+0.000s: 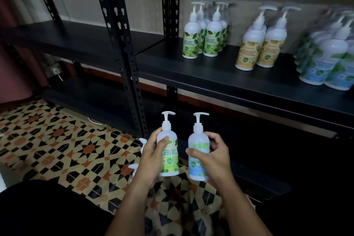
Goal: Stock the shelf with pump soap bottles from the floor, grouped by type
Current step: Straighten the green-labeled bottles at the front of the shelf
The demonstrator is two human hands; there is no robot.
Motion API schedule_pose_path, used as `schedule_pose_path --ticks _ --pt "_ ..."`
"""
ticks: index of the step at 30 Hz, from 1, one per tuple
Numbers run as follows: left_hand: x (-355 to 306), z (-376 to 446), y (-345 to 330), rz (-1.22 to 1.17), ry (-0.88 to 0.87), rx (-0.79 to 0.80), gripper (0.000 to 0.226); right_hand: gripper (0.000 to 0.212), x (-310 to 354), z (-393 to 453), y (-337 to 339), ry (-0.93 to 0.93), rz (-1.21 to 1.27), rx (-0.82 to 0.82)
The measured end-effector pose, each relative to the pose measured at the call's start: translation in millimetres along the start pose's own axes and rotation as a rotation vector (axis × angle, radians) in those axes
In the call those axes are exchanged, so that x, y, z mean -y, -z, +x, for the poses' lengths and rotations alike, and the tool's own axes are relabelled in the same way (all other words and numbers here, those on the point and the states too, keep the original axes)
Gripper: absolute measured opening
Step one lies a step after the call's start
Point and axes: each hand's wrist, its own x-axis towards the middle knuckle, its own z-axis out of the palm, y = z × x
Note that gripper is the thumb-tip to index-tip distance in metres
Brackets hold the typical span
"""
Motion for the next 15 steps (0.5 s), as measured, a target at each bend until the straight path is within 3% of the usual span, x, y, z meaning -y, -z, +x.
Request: schedule_pose_path --ticks 9,13,15 --pt "-3.0 -7.9 -2.8 -0.025 0.028 0.015 0.025 0.043 -2.1 3.4 -2.9 -0.042 0.099 0.053" --pt "-0.2 -6.1 -4.3 0.041 -0.010 -0.003 0.052 0.039 -6.1 4.1 -3.9 -0.041 0.119 0.084" --pt "0.3 -5.2 -4.5 0.056 -0.036 -0.037 0.054 0.039 -6.6 4.0 -4.1 -0.038 0.125 0.091"
